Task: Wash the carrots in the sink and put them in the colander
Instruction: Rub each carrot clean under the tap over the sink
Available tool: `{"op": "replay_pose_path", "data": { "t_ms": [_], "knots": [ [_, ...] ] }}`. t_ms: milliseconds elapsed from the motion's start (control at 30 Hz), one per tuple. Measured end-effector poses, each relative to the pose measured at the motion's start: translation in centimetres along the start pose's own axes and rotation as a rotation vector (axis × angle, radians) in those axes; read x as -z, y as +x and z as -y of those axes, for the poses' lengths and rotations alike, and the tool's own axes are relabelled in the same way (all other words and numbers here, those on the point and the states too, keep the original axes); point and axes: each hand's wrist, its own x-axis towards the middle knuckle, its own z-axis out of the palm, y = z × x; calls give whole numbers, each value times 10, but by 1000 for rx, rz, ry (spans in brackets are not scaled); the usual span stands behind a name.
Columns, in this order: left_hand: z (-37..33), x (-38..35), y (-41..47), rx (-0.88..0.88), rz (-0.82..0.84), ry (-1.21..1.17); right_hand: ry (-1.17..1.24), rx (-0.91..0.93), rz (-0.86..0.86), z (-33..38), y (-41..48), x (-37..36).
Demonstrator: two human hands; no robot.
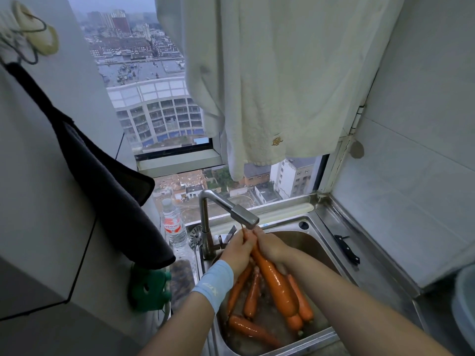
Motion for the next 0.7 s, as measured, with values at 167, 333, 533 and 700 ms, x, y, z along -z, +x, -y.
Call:
{"op": "replay_pose_path", "data": {
  "t_ms": [167, 333, 533, 700],
  "knots": [
    [-3, 0, 7, 14, -85, 31, 139, -8, 109, -4, 4, 5],
    [-18, 6, 12, -42, -296, 49, 171, 59, 310, -17, 14, 8],
    [-12, 18, 15, -11, -173, -110, 71, 171, 221, -20, 18, 5],
    [3, 20, 13, -12, 38, -167, -3, 189, 176, -20, 20, 11]
  ]
}}
